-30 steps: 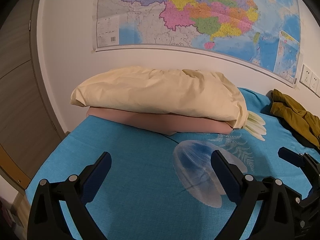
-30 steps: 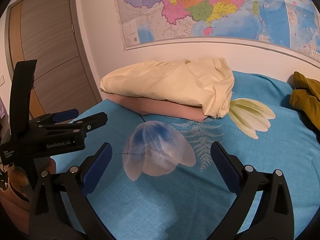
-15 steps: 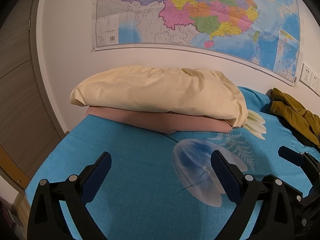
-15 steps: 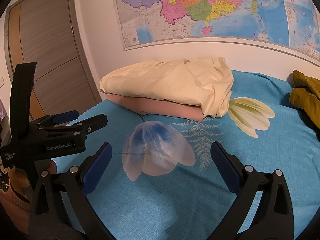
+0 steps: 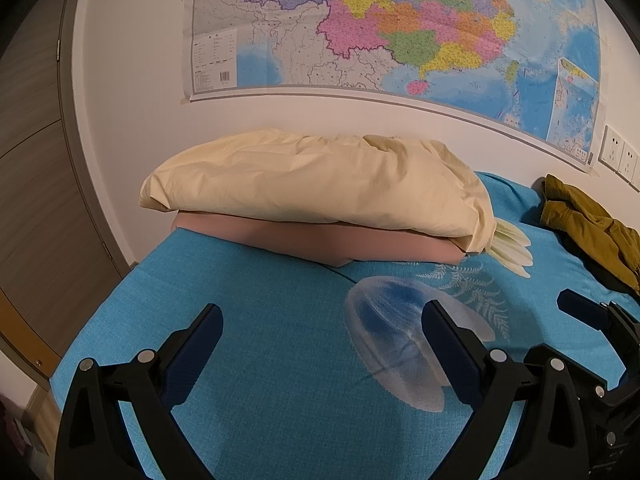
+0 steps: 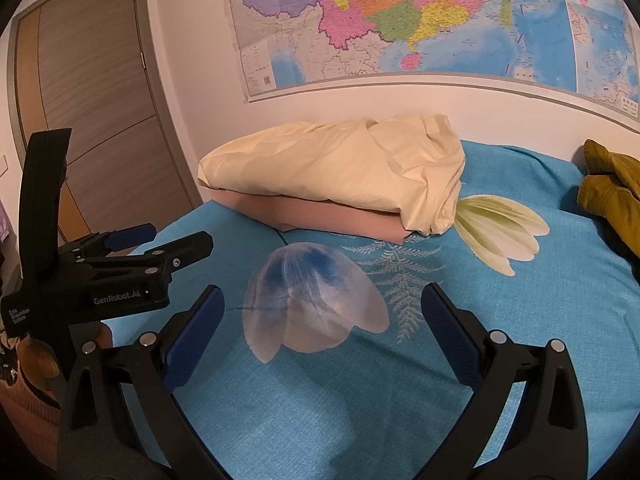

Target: Fold large clothes

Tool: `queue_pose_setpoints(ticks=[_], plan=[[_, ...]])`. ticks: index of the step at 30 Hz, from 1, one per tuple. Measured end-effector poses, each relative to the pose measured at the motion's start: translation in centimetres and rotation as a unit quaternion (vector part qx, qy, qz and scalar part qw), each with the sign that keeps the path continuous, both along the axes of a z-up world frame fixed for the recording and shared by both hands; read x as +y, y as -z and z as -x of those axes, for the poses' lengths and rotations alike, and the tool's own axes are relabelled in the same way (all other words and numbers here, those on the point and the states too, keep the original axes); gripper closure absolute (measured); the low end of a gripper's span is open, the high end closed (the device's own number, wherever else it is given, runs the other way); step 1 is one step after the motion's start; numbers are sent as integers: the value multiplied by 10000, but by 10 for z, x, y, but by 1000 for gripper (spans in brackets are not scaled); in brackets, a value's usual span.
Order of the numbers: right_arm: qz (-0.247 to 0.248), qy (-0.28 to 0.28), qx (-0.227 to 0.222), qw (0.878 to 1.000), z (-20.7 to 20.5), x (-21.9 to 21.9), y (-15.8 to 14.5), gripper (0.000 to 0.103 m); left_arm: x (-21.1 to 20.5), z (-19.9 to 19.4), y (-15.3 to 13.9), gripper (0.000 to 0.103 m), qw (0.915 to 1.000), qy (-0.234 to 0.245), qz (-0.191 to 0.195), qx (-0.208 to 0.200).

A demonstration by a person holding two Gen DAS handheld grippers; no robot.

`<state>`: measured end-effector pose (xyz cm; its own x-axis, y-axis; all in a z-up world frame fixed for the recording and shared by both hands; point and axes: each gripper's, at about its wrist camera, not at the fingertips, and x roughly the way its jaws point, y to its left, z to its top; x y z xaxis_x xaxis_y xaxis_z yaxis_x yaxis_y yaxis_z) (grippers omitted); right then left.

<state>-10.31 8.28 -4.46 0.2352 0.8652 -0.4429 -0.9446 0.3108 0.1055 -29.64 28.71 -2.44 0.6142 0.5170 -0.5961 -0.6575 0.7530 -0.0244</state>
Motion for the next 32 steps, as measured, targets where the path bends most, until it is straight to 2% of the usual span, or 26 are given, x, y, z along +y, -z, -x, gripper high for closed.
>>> queue_pose_setpoints(ticks=[19,24,28,32], plan=[[-5,42,3,10000,-2,-1,-2,6,-1,-3,3,7,10000,35,46,-6],[-40,93,17,9999,-5,-6,-2,6,-5,-4,3,7,9999,-107,-91,-61],[-80,271,11,9996,-10,-16,-2,6,-3,-13,8,7,9995,72,290,-48],[-116,614,5,9980,-21,-38,0,6,-13,-29,13,7,9982,368,480,39]])
